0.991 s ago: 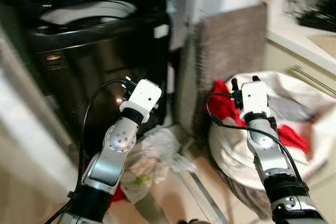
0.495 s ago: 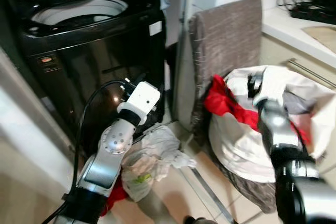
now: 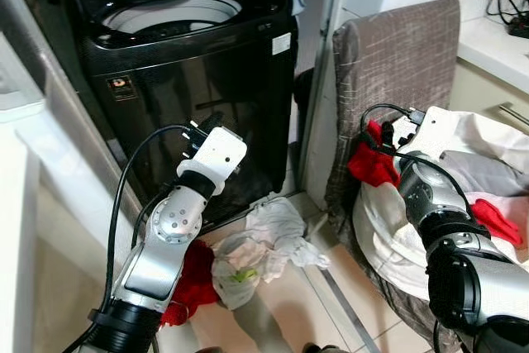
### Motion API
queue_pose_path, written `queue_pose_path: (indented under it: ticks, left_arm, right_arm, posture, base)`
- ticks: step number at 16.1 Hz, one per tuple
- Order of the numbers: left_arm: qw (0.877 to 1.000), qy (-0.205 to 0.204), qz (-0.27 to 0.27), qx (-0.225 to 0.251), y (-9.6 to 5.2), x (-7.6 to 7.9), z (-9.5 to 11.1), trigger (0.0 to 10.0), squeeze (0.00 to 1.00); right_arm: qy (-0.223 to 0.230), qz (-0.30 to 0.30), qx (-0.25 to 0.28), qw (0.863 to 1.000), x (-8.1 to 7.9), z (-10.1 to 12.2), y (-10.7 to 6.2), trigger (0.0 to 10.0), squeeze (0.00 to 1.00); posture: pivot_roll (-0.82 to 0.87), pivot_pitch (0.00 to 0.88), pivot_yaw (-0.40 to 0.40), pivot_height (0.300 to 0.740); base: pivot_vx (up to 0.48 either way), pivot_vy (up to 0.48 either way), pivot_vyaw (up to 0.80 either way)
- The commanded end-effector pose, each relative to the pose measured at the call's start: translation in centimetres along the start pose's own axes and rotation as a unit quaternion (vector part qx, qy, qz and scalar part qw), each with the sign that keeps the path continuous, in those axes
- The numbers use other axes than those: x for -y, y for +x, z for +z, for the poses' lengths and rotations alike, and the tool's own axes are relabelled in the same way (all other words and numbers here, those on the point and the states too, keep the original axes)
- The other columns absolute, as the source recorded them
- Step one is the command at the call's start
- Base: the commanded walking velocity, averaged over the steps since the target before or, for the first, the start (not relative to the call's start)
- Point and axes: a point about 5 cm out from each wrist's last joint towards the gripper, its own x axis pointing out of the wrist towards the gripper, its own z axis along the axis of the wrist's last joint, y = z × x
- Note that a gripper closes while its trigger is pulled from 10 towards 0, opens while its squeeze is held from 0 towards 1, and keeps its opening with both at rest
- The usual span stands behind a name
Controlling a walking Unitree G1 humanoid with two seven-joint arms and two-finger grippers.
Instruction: Clothes washing
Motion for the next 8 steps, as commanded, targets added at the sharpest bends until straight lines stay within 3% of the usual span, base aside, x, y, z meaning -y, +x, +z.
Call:
queue_pose_path:
  ticks: [1,5,6,7,8]
  left_arm:
    - [1.000,0.004,-0.002,-0.002,-0.2,-0.2,0.1,10.0,0.00]
    - [1.000,0.007,-0.002,-0.002,-0.4,-0.5,0.3,10.0,0.00]
    - [1.000,0.007,-0.003,-0.002,-0.6,-0.5,0.4,10.0,0.00]
    - [1.000,0.008,-0.008,-0.006,-0.9,-0.5,0.4,10.0,0.00]
    - [1.000,0.011,-0.014,-0.010,-1.4,-0.6,0.4,10.0,0.00]
  right_arm:
    - [0.010,-0.015,-0.005,1.000,0.3,0.6,0.2,10.0,1.00]
    - [0.010,-0.088,-0.049,0.995,2.7,-1.0,0.0,10.0,1.00]
    - [0.013,-0.095,-0.055,0.994,3.0,-1.4,-0.1,10.0,0.41]
    - [0.006,-0.095,-0.065,0.993,3.3,-2.1,-0.3,10.0,0.00]
    - [-0.007,-0.094,-0.073,0.993,3.5,-2.7,-0.5,10.0,0.00]
  posture:
    - [0.07,0.049,0.029,0.740]
    - [0.08,0.063,0.037,0.740]
    - [0.09,0.076,0.044,0.740]
    - [0.09,0.088,0.050,0.740]
    - [0.12,0.123,0.066,0.740]
  base:
    - [0.000,0.000,0.00]
    - [0.000,0.000,0.00]
    - [0.000,0.000,0.00]
    - [0.000,0.000,0.00]
    - [0.000,0.000,0.00]
